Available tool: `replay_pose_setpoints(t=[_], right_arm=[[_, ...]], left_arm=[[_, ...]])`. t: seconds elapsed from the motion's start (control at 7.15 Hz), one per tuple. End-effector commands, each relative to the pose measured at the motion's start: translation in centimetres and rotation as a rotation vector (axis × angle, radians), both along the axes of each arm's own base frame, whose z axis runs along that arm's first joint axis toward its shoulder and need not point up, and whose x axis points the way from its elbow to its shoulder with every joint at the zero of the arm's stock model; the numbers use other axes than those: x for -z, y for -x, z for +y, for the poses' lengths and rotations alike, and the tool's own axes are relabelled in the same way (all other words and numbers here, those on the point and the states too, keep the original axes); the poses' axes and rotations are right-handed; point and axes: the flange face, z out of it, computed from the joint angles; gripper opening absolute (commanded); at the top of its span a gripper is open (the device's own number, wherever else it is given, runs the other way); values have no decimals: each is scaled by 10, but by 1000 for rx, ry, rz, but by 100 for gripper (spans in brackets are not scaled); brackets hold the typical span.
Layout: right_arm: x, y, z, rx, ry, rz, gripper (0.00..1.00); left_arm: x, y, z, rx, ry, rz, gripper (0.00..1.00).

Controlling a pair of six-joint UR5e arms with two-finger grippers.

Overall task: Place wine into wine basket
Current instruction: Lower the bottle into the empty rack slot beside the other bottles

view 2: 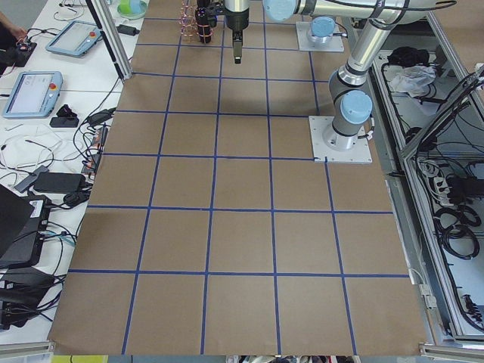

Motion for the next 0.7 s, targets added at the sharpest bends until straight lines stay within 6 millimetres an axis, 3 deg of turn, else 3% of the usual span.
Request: replay_pose_setpoints(t=[0.0, 0.56], right_arm=[[4, 1, -2, -14, -6, 0, 0], [24, 3, -12, -17, -40, -10, 0]], left_arm=[[0, 0, 0, -1, 1, 0, 100], [-2, 1, 2, 2, 4, 0, 100]])
